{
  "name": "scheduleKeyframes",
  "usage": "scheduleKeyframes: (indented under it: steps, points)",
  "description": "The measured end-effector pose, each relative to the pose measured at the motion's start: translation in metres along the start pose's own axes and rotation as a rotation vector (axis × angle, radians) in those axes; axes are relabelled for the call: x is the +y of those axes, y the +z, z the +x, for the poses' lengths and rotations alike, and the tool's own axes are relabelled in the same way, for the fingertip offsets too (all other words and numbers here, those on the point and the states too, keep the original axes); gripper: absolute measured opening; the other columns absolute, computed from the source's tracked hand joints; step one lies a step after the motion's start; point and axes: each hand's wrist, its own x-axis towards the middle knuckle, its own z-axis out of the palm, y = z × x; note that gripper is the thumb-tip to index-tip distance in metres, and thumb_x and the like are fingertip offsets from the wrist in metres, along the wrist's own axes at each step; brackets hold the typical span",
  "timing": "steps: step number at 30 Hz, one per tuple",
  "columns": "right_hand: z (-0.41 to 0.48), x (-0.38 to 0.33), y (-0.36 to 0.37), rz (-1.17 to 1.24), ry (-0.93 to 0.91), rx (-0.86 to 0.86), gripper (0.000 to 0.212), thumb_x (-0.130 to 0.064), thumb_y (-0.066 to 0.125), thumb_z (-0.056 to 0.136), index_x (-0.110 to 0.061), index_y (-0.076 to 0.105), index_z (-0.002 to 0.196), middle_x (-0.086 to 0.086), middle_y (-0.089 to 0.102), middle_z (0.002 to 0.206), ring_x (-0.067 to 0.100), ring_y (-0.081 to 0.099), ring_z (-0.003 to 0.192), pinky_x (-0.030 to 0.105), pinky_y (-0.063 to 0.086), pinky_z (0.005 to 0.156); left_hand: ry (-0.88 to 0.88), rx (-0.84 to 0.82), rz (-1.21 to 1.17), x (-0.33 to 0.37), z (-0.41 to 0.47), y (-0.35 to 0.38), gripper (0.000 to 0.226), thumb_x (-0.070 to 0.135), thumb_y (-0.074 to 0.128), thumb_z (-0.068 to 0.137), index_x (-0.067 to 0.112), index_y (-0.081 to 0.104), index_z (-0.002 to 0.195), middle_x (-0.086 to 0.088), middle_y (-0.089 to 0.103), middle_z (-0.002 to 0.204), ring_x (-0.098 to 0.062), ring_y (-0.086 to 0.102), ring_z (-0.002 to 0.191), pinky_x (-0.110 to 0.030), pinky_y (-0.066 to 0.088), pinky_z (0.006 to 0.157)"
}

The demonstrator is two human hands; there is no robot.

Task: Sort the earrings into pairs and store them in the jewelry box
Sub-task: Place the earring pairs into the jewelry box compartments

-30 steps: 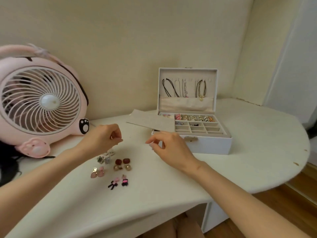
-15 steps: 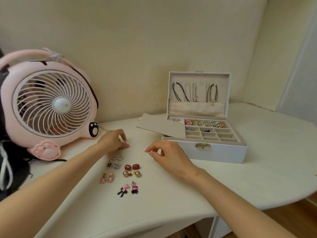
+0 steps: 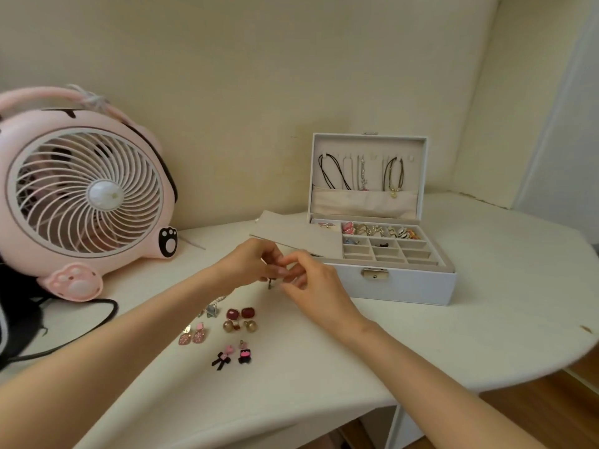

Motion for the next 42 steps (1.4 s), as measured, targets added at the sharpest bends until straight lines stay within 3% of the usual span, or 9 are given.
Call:
scheduleKeyframes:
  steps: [4,8,13,18,24,29,32,37,42]
  points:
    - [-0.001,0.001,-0.004,0.081,-0.033,0.101,0.018,-0.012,0.071,0.078,-0.02,0.063,0.093,0.004,0.065,0.078,0.019,0.058,0.072,0.032,0.05,0.072,0.011,-0.033,-0.064,0.014,-0.008,0.003,0.013,0.002,0.068,0.08,0.009,0.059,0.074,-0.003,0.055,0.069,-0.013,0.05,0.062,-0.016,0.043,0.057]
    - [-0.002,0.002,-0.013,0.064,-0.128,0.113,0.017,-0.005,0.074,0.071,-0.012,0.066,0.083,0.005,0.061,0.083,0.014,0.054,0.071,0.018,0.044,0.067,-0.004,-0.084,-0.114,0.02,-0.014,0.004,0.014,0.002,0.066,0.082,0.01,0.06,0.073,-0.002,0.057,0.069,-0.011,0.051,0.061,-0.012,0.044,0.056]
    - [-0.006,0.006,-0.033,0.048,-0.231,0.093,0.019,0.006,0.067,0.071,-0.008,0.066,0.084,0.0,0.064,0.079,0.007,0.057,0.072,0.018,0.046,0.066,-0.008,-0.153,-0.242,0.033,-0.015,0.011,0.01,0.002,0.066,0.082,0.01,0.061,0.077,-0.002,0.058,0.071,-0.002,0.054,0.056,-0.011,0.046,0.058]
    - [-0.004,0.022,-0.062,-0.01,-0.24,0.188,0.018,0.003,0.067,0.078,-0.011,0.071,0.089,-0.01,0.058,0.074,0.0,0.053,0.062,0.016,0.044,0.064,0.064,-0.066,-0.294,0.056,-0.001,0.03,0.013,0.007,0.07,0.077,0.006,0.061,0.087,-0.004,0.06,0.076,-0.007,0.057,0.064,-0.012,0.049,0.06]
    - [0.003,0.039,-0.11,0.006,-0.088,0.345,0.02,0.0,0.072,0.076,-0.019,0.072,0.081,-0.01,0.063,0.074,0.009,0.058,0.065,0.024,0.052,0.065,0.2,0.103,-0.153,0.084,0.032,0.064,0.013,0.009,0.075,0.075,0.008,0.067,0.085,-0.004,0.067,0.086,-0.013,0.06,0.066,-0.016,0.049,0.063]
    - [0.015,0.064,-0.156,0.069,0.149,0.461,0.02,0.004,0.067,0.08,-0.015,0.059,0.078,0.008,0.064,0.075,0.017,0.063,0.062,0.029,0.057,0.065,0.165,0.107,-0.138,0.101,0.064,0.088,0.01,0.007,0.071,0.079,0.001,0.07,0.088,-0.002,0.063,0.068,-0.006,0.056,0.059,-0.006,0.04,0.047]
    - [0.019,0.078,-0.171,0.076,0.243,0.499,0.022,0.004,0.07,0.077,-0.013,0.057,0.073,0.002,0.061,0.067,0.019,0.061,0.06,0.028,0.055,0.062,0.157,0.079,-0.146,0.111,0.079,0.101,0.001,0.003,0.067,0.081,0.004,0.068,0.082,0.003,0.06,0.065,-0.005,0.056,0.061,-0.002,0.043,0.054]
    - [0.021,0.088,-0.174,0.077,0.285,0.522,0.013,0.004,0.069,0.078,-0.006,0.063,0.082,0.008,0.062,0.066,0.015,0.059,0.053,0.016,0.05,0.048,0.124,0.067,-0.205,0.118,0.104,0.116,0.014,0.004,0.068,0.081,0.012,0.061,0.072,-0.005,0.063,0.072,-0.018,0.063,0.07,-0.032,0.056,0.076]
    - [0.02,0.09,-0.17,0.104,0.268,0.568,0.014,0.002,0.07,0.078,-0.01,0.063,0.075,0.007,0.065,0.072,0.014,0.062,0.062,0.014,0.049,0.049,0.139,0.073,-0.092,0.121,0.122,0.126,0.01,0.013,0.067,0.083,0.016,0.062,0.075,0.001,0.061,0.073,-0.014,0.056,0.071,-0.03,0.049,0.07]
